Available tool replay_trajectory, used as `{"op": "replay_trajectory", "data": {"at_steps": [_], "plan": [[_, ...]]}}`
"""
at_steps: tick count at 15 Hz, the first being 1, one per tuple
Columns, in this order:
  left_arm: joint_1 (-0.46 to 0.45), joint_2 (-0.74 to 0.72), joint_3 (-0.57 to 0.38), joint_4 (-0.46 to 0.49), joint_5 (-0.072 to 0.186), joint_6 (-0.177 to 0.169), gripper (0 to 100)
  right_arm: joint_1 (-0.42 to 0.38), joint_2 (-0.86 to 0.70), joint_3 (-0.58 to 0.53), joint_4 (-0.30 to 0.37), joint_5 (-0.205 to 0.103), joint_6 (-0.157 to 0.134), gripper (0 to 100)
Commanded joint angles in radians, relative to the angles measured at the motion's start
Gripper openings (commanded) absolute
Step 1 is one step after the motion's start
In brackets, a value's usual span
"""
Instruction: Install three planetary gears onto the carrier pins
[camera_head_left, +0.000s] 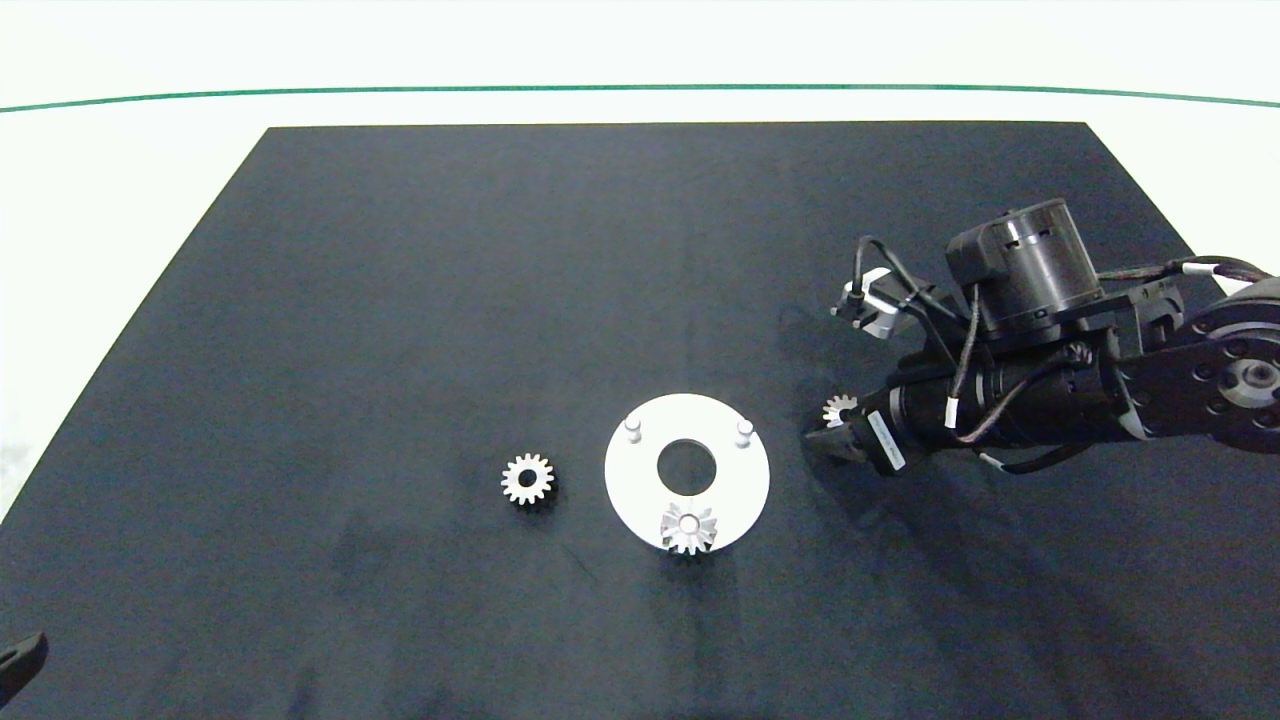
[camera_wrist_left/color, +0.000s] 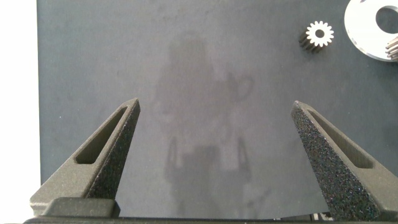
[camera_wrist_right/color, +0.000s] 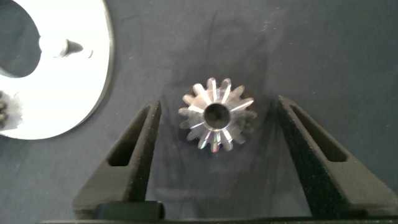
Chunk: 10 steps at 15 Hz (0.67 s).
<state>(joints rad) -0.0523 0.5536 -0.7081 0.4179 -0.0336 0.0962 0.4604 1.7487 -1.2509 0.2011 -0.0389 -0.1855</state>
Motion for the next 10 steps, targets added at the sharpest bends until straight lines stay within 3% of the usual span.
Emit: {"op": "replay_trajectory", "data": {"at_steps": [1,10], "plan": [[0.000,0.002,-0.001,0.001,0.000,0.000,100,-0.002,0.006,-0.004,0.001,-0.001,-0.003,68],[0.000,0.000,-0.001,0.001,-0.002,0.000,100,-0.002,0.008,-0.001,0.001,0.001,-0.002,50]]}}
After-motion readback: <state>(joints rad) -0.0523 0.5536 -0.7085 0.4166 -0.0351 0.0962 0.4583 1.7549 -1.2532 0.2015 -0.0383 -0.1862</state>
